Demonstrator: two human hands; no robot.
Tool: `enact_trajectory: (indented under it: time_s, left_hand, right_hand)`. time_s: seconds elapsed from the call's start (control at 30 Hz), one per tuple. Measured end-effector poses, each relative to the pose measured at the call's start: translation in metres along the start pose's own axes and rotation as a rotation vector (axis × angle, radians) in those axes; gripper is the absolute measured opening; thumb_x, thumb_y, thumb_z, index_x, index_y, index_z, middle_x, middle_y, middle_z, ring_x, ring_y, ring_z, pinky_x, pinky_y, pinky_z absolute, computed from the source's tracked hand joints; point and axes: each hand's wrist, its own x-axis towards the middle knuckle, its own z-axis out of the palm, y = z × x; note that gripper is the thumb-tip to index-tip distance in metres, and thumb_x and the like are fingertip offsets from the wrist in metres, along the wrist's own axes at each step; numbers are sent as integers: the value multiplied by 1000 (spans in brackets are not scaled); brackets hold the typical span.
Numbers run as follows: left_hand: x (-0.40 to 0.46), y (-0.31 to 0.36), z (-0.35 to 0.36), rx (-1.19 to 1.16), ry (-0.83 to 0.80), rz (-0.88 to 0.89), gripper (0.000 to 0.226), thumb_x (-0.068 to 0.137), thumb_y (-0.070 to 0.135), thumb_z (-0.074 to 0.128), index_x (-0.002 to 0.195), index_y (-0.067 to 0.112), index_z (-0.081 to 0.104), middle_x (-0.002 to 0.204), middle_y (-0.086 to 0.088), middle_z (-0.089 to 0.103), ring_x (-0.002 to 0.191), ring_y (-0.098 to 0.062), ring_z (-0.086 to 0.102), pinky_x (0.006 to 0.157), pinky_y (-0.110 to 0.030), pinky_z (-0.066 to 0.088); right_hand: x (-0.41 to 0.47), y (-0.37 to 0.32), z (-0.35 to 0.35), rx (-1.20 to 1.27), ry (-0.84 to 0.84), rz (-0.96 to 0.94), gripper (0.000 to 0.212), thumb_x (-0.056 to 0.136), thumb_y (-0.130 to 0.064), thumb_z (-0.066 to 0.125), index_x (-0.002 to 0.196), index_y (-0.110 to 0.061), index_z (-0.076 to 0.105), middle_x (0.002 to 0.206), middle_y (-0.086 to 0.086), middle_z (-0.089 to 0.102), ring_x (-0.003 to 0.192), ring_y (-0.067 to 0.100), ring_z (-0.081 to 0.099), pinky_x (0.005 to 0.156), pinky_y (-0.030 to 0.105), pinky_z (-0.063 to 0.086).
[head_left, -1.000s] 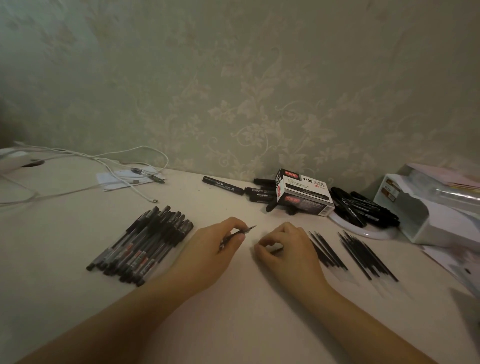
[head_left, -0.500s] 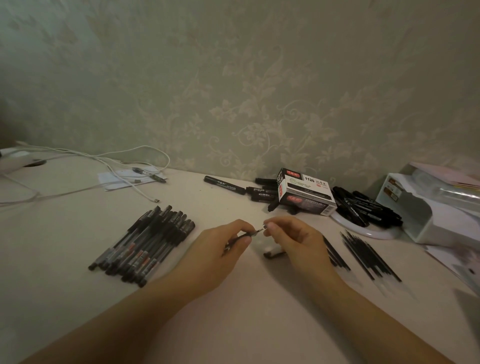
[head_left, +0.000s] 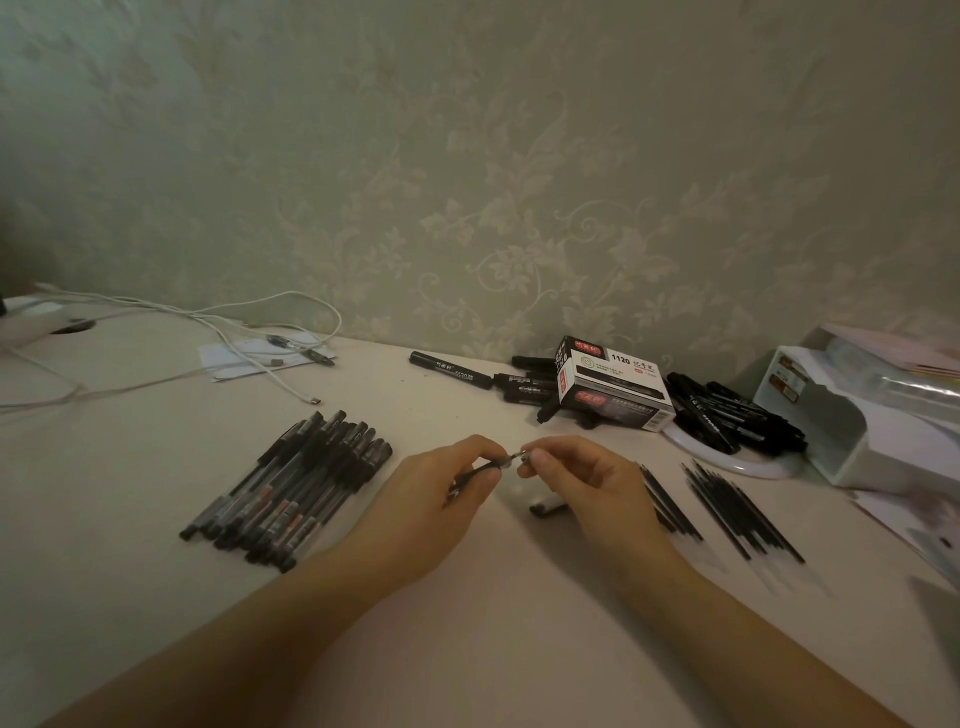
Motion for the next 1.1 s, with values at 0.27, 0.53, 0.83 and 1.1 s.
enact_trajectory:
  time_s: [0.27, 0.53, 0.83, 1.1]
  left_hand:
    - [-1, -1, 0, -2, 9, -7, 15, 98, 29, 50, 106, 33, 61, 64, 29, 54, 56, 5, 51, 53, -6, 37]
    - [-1, 5, 2, 36, 3, 48, 15, 98, 26, 51, 107, 28, 62, 70, 37, 54, 64, 12, 52, 56, -4, 35]
    - [2, -5, 4, 212, -11, 116, 21, 97, 33, 49, 113, 29, 63, 92, 13, 58, 85, -1, 49, 72, -14, 37]
    - [1, -9, 6, 212, -14, 105, 19, 96, 34, 52, 109, 29, 64, 86, 15, 55, 80, 0, 48, 68, -12, 35]
  right_hand:
    - [2, 2, -2, 39, 69, 11, 9, 90, -24, 67, 93, -25, 76, 86, -5, 77, 85, -1, 69, 73, 12, 49]
    - [-1, 2, 1, -21, -48, -5, 9, 87, -18, 71, 94, -24, 75, 87, -3, 77, 87, 8, 71, 69, 18, 55]
    - [-2, 8, 4, -311, -103, -126, 20, 97, -39, 55, 79, -33, 62, 73, -8, 63, 70, 11, 58, 67, 28, 51]
    - [-2, 9, 5, -325, -72, -119, 21, 91, -52, 56, 88, -31, 63, 85, -15, 66, 73, 13, 58, 66, 23, 48]
